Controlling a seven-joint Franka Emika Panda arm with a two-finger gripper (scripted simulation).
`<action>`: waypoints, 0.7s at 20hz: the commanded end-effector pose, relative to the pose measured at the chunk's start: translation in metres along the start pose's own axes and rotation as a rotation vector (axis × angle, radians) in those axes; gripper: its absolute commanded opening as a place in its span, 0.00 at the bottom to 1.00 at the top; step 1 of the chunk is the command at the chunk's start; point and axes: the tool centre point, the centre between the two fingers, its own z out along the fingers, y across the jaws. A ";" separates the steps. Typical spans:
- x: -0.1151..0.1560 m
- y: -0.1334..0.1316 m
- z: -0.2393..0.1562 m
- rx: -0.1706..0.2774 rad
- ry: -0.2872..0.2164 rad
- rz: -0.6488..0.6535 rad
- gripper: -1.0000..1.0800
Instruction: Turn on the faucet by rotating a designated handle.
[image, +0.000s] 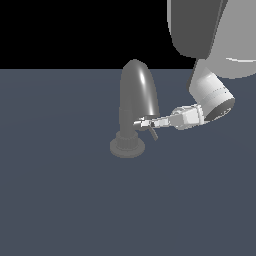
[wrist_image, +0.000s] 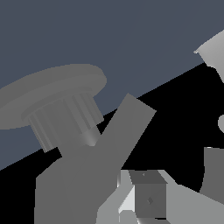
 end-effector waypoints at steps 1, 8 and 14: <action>0.018 -0.013 0.000 0.021 -0.002 0.016 0.00; 0.031 -0.025 0.000 0.023 -0.006 0.029 0.00; 0.041 -0.034 0.000 0.024 -0.010 0.038 0.00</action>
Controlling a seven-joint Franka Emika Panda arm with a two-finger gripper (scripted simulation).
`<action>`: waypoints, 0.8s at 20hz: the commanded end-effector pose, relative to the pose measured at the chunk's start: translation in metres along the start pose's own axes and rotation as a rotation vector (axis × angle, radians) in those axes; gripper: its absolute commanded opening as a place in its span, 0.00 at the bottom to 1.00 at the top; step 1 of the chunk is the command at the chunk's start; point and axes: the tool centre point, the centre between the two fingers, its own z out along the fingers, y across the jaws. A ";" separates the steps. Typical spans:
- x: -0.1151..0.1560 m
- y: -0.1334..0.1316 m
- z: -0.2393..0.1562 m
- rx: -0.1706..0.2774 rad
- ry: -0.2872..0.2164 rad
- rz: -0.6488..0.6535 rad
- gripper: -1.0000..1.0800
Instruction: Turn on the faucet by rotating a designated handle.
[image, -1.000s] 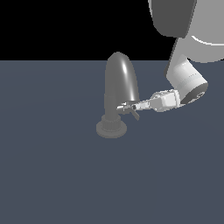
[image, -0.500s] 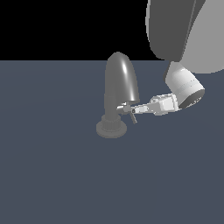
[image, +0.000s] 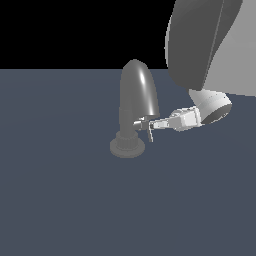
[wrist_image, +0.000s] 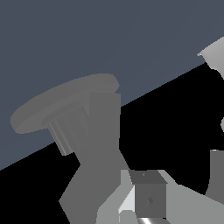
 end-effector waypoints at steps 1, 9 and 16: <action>0.036 -0.019 0.007 0.021 -0.011 0.042 0.00; 0.046 -0.028 0.007 0.023 -0.015 0.052 0.00; 0.052 -0.033 0.007 0.023 -0.017 0.058 0.00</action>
